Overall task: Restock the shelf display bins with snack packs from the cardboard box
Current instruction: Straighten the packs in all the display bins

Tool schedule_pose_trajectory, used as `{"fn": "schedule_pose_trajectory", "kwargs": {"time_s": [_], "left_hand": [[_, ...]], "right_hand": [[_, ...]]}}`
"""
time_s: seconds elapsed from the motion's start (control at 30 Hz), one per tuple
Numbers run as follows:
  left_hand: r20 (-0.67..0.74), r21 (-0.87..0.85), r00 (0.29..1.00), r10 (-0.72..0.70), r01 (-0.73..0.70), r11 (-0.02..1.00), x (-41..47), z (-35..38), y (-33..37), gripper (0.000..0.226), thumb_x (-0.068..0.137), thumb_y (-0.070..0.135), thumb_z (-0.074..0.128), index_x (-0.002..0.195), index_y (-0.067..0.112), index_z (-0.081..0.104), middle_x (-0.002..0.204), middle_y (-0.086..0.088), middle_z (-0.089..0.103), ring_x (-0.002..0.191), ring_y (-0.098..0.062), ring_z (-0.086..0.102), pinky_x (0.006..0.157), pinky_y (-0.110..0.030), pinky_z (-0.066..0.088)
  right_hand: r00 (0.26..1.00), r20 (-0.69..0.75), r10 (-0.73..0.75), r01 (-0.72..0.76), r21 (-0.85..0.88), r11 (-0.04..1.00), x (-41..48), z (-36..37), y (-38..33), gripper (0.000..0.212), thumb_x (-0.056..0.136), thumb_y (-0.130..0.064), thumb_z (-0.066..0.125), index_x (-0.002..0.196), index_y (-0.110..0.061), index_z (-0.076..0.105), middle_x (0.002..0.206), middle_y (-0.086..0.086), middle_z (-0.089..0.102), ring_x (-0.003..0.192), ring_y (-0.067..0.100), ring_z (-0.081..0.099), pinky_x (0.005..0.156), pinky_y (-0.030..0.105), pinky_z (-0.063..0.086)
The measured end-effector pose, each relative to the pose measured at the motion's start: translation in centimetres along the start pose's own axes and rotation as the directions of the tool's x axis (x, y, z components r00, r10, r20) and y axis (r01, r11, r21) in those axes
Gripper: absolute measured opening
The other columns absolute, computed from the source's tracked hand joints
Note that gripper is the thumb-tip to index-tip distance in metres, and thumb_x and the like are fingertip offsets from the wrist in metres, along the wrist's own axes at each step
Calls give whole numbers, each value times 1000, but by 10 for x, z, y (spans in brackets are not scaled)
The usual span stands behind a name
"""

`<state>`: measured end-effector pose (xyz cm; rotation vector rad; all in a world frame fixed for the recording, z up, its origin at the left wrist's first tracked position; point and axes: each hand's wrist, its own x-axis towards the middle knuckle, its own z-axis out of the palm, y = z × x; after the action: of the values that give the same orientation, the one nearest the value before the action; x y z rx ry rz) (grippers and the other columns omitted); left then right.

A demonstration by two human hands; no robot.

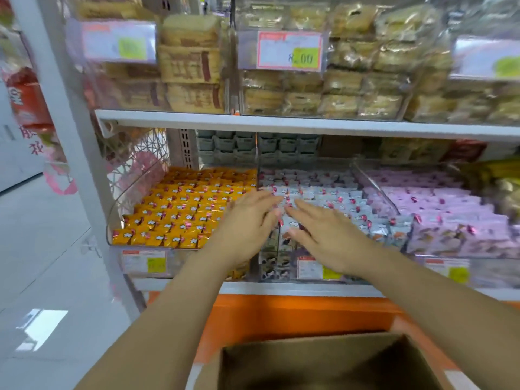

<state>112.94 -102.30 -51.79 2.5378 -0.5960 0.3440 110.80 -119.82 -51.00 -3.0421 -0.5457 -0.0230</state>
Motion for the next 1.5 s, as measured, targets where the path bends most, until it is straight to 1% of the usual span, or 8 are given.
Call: {"fn": "schedule_pose_trajectory", "kwargs": {"time_s": [0.1, 0.27, 0.43, 0.53, 0.63, 1.13, 1.33, 1.5], "left_hand": [[110, 122, 992, -64, 50, 991, 9, 15, 0, 44, 103, 40, 22, 146, 38, 31, 156, 9, 27, 147, -15, 7, 119, -49, 7], [114, 131, 992, -61, 46, 990, 8, 19, -1, 39, 103, 40, 24, 133, 41, 50, 145, 16, 43, 147, -11, -4, 118, -51, -1], [145, -31, 989, 7, -3, 1000, 12, 2, -4, 38, 101, 40, 35, 98, 24, 69, 118, 11, 63, 136, -10, 29, 116, -39, 21], [-10, -249, 994, -110, 104, 963, 26, -1, -9, 31, 100, 33, 43, 114, 19, 66, 124, 5, 52, 113, -1, 40, 94, -8, 26], [10, -292, 979, -204, 198, 936, 38, 6, -21, 34, 100, 30, 45, 132, 25, 54, 149, 3, 34, 137, -11, 29, 108, -21, 19], [63, -376, 970, -235, 241, 895, 55, 18, -39, 38, 102, 28, 38, 140, 28, 46, 155, 7, 23, 142, -9, 21, 103, -16, 15], [80, -363, 970, -229, 242, 900, 51, 17, -36, 39, 103, 27, 36, 141, 29, 44, 157, 7, 19, 143, -10, 17, 111, -23, 18], [58, -367, 970, -236, 241, 898, 51, 19, -35, 38, 103, 25, 36, 140, 29, 45, 156, 7, 20, 143, -10, 18, 113, -25, 18]], "right_hand": [[998, 41, 44, -46, 51, 998, 8, 14, 7, 57, 100, -50, 14, 152, -29, 2, 160, -6, -3, 146, 14, 9, 119, 46, 7], [999, 24, 20, -22, 75, 997, 14, 11, 4, 53, 101, -49, 19, 147, -25, 24, 150, -2, 36, 135, 17, 36, 113, 43, 24], [990, 142, 4, -46, 292, 955, 19, -25, 16, 41, 100, -49, 27, 94, -22, 57, 79, -4, 54, 77, 15, 52, 76, 34, 45], [992, -29, 124, -114, 239, 964, 65, -26, 35, 40, 102, -41, 30, 122, -16, 55, 123, 11, 58, 113, 25, 53, 95, 39, 42], [953, 156, 260, -268, 34, 963, 106, -5, 49, 66, 100, -50, 25, 152, -13, 7, 160, 10, 6, 146, 31, 7, 117, 50, 10], [877, 347, 332, -328, -71, 942, 135, 18, 51, 79, 94, -65, 10, 151, -16, -13, 158, 1, -18, 146, 20, -13, 114, 52, -10], [895, 396, 206, -265, 100, 959, 138, -35, 64, 65, 98, -56, 15, 148, -17, 30, 154, 8, 30, 141, 27, 29, 118, 46, 16], [843, 407, 353, -375, -26, 927, 136, -17, 88, 76, 90, -70, 15, 153, -27, 11, 160, 3, -4, 147, 27, -4, 117, 51, -4]]}}
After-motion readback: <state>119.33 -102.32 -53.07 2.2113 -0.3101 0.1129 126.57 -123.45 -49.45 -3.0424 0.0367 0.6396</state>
